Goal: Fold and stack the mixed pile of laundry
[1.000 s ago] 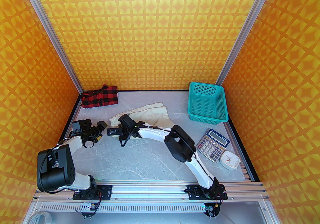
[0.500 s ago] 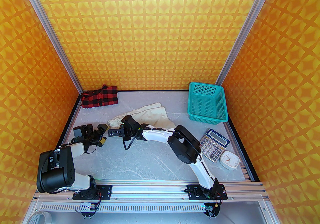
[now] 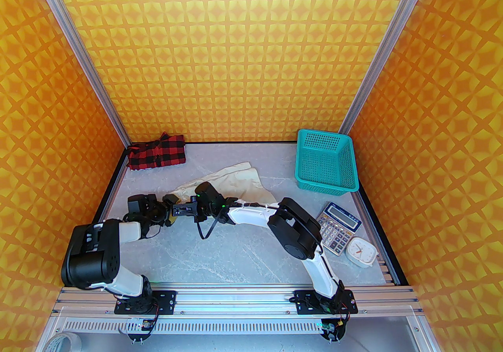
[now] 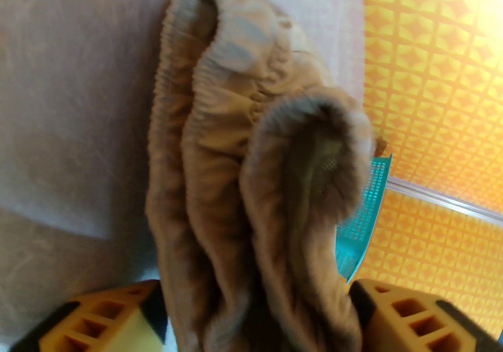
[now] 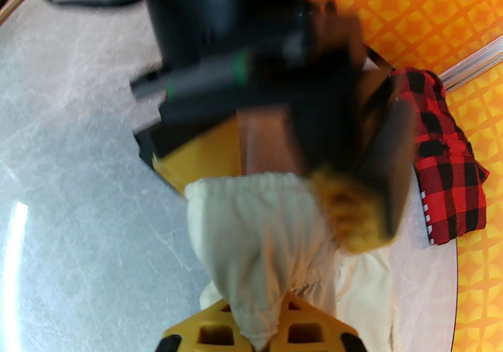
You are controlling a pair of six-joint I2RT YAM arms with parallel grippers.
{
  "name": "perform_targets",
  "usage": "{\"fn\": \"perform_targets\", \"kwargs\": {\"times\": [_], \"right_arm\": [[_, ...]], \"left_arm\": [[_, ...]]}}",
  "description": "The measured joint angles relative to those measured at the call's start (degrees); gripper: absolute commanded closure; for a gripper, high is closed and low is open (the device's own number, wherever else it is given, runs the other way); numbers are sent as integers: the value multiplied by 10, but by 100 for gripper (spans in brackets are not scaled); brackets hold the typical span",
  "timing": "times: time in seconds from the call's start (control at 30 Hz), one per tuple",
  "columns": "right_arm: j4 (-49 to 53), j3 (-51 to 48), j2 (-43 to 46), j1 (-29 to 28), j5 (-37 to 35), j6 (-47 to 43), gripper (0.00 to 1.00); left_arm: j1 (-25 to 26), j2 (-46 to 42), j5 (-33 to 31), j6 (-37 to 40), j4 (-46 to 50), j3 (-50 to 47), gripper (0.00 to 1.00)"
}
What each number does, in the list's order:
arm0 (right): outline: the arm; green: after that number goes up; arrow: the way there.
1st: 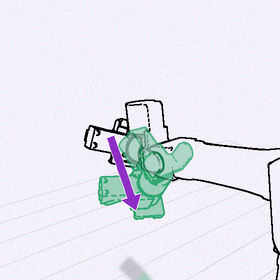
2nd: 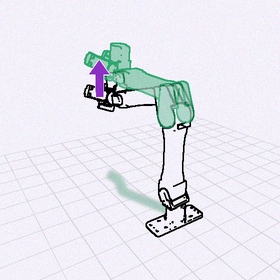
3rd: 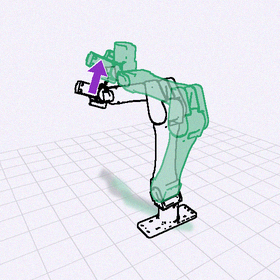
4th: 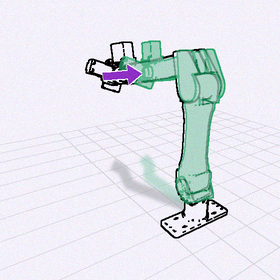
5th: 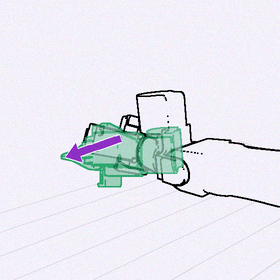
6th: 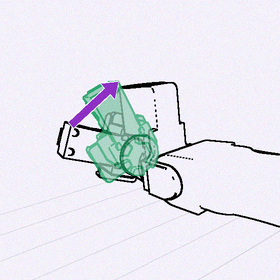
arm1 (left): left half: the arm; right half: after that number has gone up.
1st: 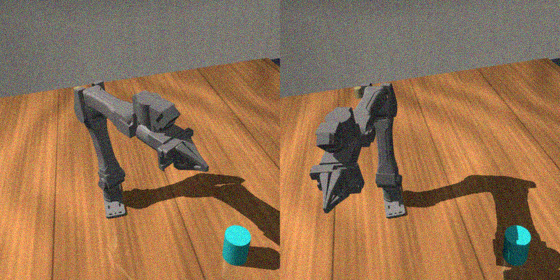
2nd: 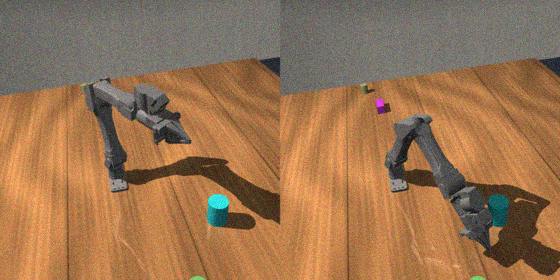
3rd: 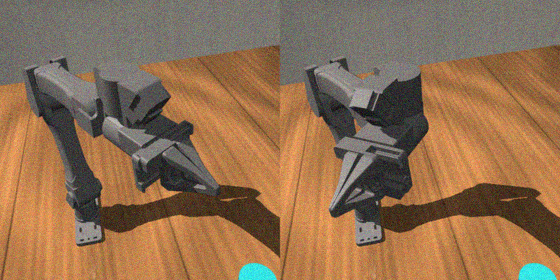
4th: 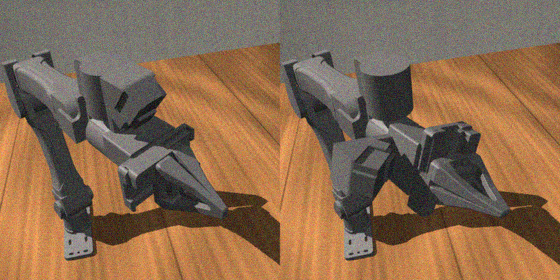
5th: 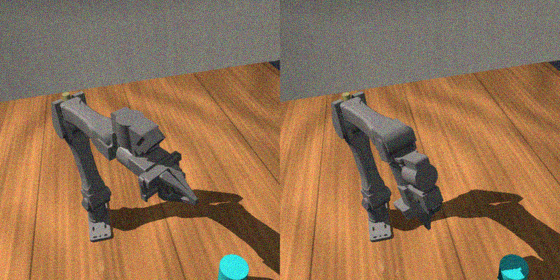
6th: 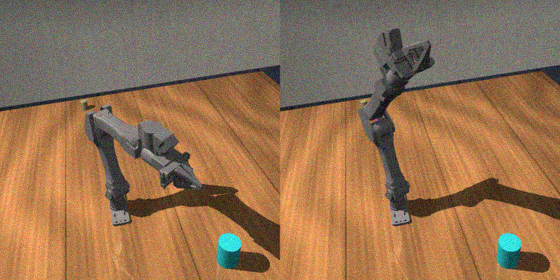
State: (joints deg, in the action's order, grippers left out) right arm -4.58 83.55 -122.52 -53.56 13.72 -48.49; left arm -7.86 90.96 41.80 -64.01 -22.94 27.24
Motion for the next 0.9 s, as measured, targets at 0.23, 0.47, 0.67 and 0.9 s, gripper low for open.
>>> {"fn": "perform_targets", "kwargs": {"times": [0.23,0.47,0.67,0.9], "right_arm": [[-18,-52,32,0,3,61,49],[-2,-162,183,23,35,328,48],[43,-178,253,104,50,617,61],[84,-28,116,116,105,723,85]], "left_arm": [[10,4,-27,35,51,47,100],[10,-48,-60,217,267,172,100],[10,-70,-85,361,448,278,100],[11,-73,-126,460,606,391,100]]}}
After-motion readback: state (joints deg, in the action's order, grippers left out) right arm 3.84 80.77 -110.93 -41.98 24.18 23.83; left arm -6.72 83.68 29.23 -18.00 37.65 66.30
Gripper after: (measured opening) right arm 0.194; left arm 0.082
